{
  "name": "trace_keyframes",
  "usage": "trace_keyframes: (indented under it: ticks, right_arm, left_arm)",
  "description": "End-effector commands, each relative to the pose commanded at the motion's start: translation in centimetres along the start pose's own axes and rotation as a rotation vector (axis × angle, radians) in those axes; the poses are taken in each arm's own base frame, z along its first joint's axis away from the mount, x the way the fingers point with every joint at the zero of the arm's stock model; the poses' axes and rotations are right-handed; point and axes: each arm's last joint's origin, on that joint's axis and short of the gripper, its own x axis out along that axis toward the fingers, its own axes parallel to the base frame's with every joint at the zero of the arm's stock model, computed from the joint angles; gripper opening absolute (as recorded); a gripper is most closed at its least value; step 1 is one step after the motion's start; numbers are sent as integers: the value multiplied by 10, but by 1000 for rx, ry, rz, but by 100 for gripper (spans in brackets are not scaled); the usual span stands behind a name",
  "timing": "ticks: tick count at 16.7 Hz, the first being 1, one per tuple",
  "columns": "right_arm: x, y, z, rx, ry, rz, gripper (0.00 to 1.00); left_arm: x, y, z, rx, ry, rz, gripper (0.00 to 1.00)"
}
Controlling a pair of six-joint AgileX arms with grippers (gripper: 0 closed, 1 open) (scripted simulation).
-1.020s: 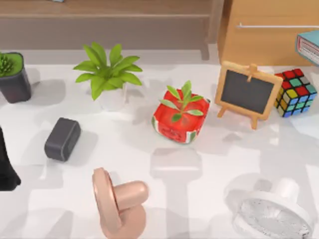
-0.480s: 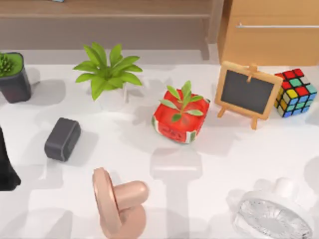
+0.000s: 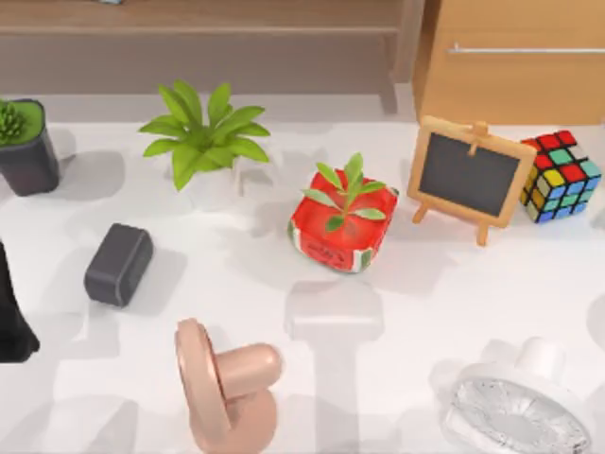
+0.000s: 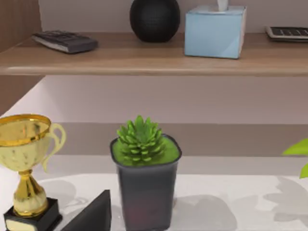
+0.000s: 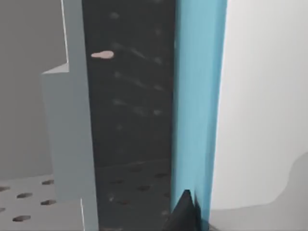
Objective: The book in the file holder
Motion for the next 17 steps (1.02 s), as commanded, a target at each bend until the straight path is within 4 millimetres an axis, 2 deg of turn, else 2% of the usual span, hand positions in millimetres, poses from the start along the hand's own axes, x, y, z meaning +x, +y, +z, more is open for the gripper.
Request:
trace_keyframes:
  ticks: [2,7,12,17]
  right_arm:
    - [3,2,-1,-4,3,6,0]
    - [27,5,1,-4,-2,8,0]
    - [30,4,2,-1,-6,3,0]
    - [30,4,2,-1,-6,3,38]
  left_arm:
    - [0,0,0,0,0,0,100]
    - [0,0,0,0,0,0,100]
    - [0,0,0,0,0,0,100]
    - [0,0,0,0,0,0,100]
